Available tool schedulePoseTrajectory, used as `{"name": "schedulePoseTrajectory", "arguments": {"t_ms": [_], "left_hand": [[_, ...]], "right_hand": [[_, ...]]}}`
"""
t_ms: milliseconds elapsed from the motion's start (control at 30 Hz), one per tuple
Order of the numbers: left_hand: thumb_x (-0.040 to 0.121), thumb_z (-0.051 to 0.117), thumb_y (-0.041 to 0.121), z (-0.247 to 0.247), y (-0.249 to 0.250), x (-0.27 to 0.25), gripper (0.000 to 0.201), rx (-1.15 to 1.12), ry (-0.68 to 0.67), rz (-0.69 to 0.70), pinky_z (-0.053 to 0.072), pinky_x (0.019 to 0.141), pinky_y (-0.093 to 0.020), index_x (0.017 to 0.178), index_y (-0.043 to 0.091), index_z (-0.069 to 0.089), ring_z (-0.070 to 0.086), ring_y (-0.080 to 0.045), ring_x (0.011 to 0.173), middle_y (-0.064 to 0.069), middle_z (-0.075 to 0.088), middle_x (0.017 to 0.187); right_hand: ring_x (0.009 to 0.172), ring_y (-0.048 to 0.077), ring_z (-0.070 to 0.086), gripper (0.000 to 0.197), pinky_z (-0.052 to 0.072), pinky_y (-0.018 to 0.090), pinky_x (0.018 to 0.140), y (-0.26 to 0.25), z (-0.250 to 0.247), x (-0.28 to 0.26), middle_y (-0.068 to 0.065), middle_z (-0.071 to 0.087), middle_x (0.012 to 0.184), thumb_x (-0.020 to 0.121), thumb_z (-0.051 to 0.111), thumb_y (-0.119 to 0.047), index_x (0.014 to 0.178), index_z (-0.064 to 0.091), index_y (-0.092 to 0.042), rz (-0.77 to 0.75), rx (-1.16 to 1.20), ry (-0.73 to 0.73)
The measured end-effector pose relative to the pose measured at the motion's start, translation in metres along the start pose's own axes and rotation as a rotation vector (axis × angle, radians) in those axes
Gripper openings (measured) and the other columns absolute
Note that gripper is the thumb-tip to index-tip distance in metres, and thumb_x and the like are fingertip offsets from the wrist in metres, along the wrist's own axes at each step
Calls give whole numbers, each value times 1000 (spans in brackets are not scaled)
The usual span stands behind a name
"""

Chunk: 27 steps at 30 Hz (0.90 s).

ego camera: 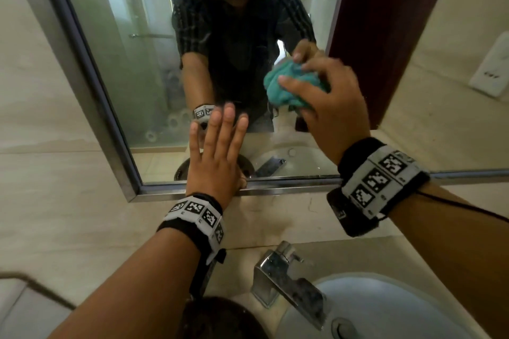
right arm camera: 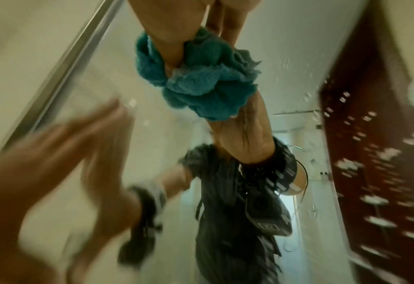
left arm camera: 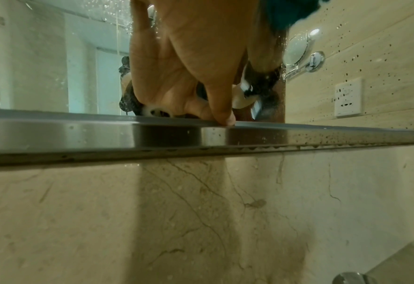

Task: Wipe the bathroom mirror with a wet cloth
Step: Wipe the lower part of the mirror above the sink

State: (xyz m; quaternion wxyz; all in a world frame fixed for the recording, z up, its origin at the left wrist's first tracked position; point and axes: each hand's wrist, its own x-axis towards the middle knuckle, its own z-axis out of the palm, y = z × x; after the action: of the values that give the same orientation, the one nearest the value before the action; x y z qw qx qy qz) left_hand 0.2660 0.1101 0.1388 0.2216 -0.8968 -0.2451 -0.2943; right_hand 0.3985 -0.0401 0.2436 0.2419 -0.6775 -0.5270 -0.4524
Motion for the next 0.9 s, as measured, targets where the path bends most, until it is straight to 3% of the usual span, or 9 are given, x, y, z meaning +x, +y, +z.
{"name": "schedulePoseTrajectory", "arguments": {"t_ms": [100, 200, 300, 367, 433, 533, 667, 767, 900], "left_hand": [[69, 63, 60, 1, 1, -1, 125, 31, -3, -6, -11, 113, -52, 145, 13, -25, -28, -27, 139, -11, -35, 149], [71, 63, 56, 0, 2, -1, 123, 20, 5, -2, -9, 114, -52, 145, 13, -25, -27, -27, 139, -11, -36, 148], [67, 68, 54, -1, 2, 0, 127, 7, 5, -6, -7, 114, -53, 146, 14, -24, -26, -26, 140, -10, -35, 149], [68, 68, 52, -1, 3, -1, 125, 10, 23, -11, -5, 115, -53, 147, 13, -21, -24, -27, 141, -10, -33, 150], [69, 69, 50, 0, 2, -1, 125, 8, 30, -9, -4, 115, -53, 147, 13, -20, -24, -26, 141, -10, -33, 150], [69, 70, 50, 1, 2, -2, 124, 13, 46, -10, -7, 114, -52, 147, 13, -20, -24, -26, 141, -10, -32, 150], [73, 69, 46, -5, 6, -3, 118, 15, 51, -26, 0, 115, -53, 148, 12, -15, -19, -28, 142, -11, -30, 151], [70, 73, 49, -13, 13, -8, 121, -19, 70, 36, 2, 114, -54, 149, 15, -12, -8, -31, 144, -15, -15, 156], [73, 65, 57, -21, 30, -4, 121, -13, 53, 123, -4, 114, -53, 146, 16, -22, -12, -29, 143, -15, -9, 155]], "right_hand": [[94, 35, 54, 43, 50, 32, 73, -10, 13, -9, 15, 53, 114, 81, 67, -23, 121, 53, -26, 75, 6, 51], [88, 34, 57, 60, 54, 35, 62, -11, 35, -77, 10, 47, 112, 61, 86, -20, 114, 59, -25, -136, 7, -305], [81, 33, 60, 60, 54, 37, 58, -2, 25, -96, 13, 60, 102, 50, 91, -17, 105, 69, -20, -209, -27, -556], [87, 30, 59, 42, 54, 39, 69, -1, 11, -66, 13, 62, 104, 66, 83, -26, 104, 68, -17, -48, 12, -477], [91, 28, 55, 30, 49, 38, 74, 4, 0, -32, 13, 61, 107, 83, 65, -34, 107, 65, -16, 104, 77, -213], [91, 38, 54, 37, 48, 35, 69, 5, 0, -17, 16, 59, 109, 81, 67, -20, 117, 61, -18, 130, 8, 12], [93, 31, 44, 61, 54, 39, 60, -5, 37, -92, 10, 47, 111, 57, 83, -14, 114, 62, -18, -101, -25, -235], [82, 32, 58, 64, 53, 34, 53, -2, 39, -121, 11, 61, 102, 44, 92, -11, 104, 70, -17, -165, -49, -458], [82, 34, 59, 47, 53, 35, 58, -2, 16, -76, 14, 63, 99, 61, 83, -13, 105, 66, -12, -70, -13, -311]]}}
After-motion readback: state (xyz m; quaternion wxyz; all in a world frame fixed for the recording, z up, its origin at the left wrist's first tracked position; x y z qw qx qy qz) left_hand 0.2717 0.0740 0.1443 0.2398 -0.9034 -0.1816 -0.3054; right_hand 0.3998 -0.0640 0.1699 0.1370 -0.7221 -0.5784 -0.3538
